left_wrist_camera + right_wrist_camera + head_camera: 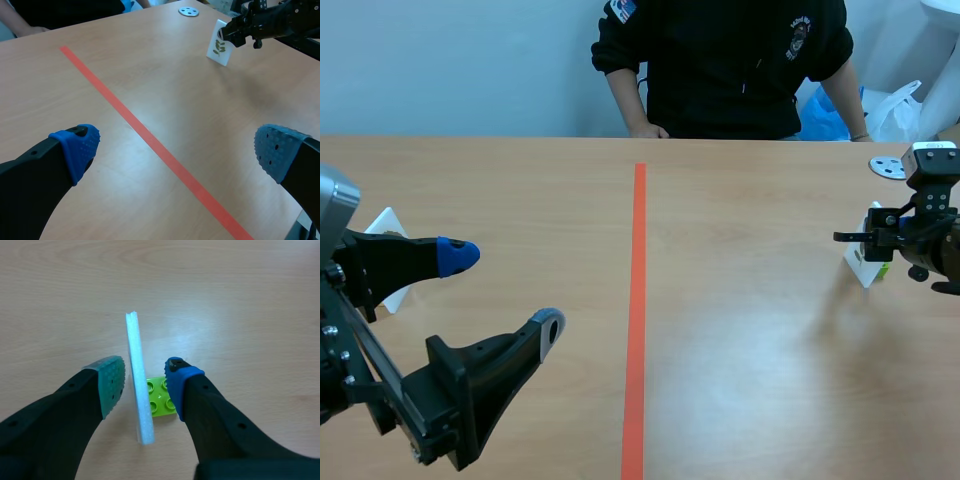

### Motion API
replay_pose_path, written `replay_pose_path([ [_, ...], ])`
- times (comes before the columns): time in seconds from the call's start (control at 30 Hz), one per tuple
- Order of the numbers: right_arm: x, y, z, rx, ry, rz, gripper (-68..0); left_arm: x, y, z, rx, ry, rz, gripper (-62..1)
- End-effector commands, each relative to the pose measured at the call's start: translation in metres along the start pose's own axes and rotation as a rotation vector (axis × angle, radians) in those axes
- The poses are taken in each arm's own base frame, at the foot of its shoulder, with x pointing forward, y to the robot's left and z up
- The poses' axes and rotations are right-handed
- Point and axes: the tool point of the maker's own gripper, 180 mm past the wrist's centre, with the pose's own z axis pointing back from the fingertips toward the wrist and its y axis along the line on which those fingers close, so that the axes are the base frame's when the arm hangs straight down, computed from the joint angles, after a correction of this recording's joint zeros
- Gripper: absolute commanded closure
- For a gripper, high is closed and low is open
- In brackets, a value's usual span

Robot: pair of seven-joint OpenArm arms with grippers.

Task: Sort the leaf by its shape. The table is split by an orange tape line. A compound leaf with several leaflets goes to the left side, a simple leaf with one blade goes to the right side. Return to the home posture when a red brick is placed on the table.

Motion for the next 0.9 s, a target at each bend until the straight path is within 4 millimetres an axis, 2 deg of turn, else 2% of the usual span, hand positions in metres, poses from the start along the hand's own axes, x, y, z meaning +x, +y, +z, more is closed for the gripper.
replay_pose_path([
  [0.0, 0.023, -0.011, -0.001, -0.020, -0.050, 0.002, -20.9, 0.006, 0.002, 0.000, 0.004, -0.024, -0.001, -62.3],
  [0.13, 0.024, -0.013, -0.001, -0.027, -0.051, 0.003, -22.0, 0.006, 0.002, 0.000, 0.004, -0.024, -0.001, -62.3],
  [0.23, 0.033, -0.018, 0.001, -0.032, -0.068, 0.012, -32.4, 0.006, 0.002, 0.000, 0.004, -0.024, -0.001, -62.3],
  [0.3, 0.041, -0.023, 0.003, -0.039, -0.068, 0.024, -36.0, 0.006, 0.002, 0.000, 0.004, -0.024, -0.001, -62.3],
  [0.4, 0.060, -0.031, 0.010, -0.046, -0.116, 0.031, -37.3, 0.006, 0.002, 0.000, 0.004, -0.024, -0.001, -62.3],
  [0.53, 0.086, -0.033, 0.023, -0.031, -0.168, 0.057, -42.9, 0.006, 0.002, 0.000, 0.004, -0.025, -0.001, -62.3],
  [0.73, 0.117, -0.036, 0.055, 0.003, -0.249, 0.012, -49.6, 0.006, 0.002, 0.000, 0.004, -0.024, 0.000, -62.3],
  [0.87, 0.114, -0.018, 0.082, 0.120, -0.252, 0.018, -56.5, 0.007, 0.005, 0.000, 0.019, -0.031, -0.002, -62.3],
])
